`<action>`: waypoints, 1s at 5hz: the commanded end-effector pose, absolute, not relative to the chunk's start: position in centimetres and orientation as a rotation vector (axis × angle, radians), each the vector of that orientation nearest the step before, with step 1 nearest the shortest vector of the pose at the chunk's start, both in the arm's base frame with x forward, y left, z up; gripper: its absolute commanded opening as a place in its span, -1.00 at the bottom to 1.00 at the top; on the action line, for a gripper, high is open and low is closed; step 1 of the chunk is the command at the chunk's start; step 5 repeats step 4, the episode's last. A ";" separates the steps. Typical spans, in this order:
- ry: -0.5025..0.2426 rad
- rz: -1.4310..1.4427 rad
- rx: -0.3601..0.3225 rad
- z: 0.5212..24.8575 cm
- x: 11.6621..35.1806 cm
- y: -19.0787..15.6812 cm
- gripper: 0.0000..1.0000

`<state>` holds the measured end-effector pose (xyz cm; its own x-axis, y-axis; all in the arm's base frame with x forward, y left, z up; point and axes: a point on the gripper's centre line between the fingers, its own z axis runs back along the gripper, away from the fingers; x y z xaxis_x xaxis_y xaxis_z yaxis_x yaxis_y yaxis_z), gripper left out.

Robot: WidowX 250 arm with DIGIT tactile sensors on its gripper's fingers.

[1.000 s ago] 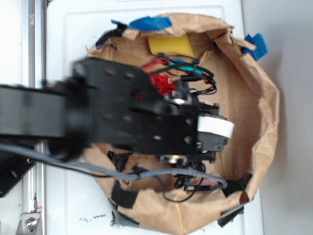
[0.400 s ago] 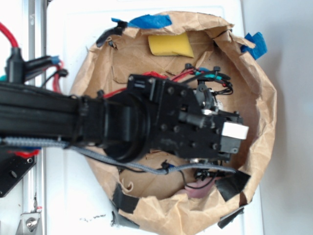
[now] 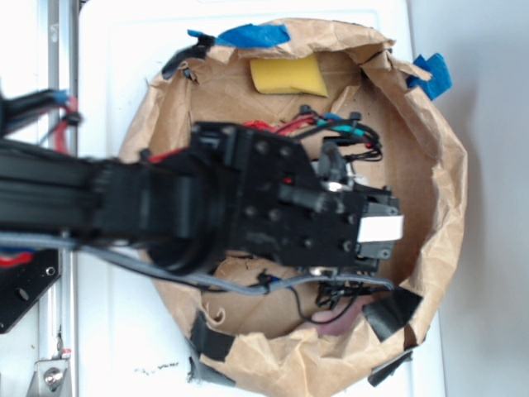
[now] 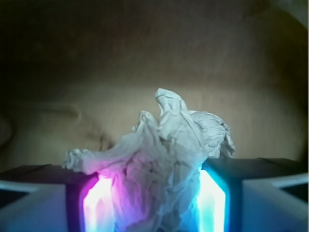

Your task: Grab the white paper.

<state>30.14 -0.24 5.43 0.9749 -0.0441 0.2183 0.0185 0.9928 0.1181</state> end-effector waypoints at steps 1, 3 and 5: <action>-0.259 0.052 0.013 15.6 26.1 -0.4 -1.00; -0.086 0.078 0.024 18.5 23.5 0.1 -1.00; -0.090 0.094 0.034 18.0 24.3 0.1 -1.00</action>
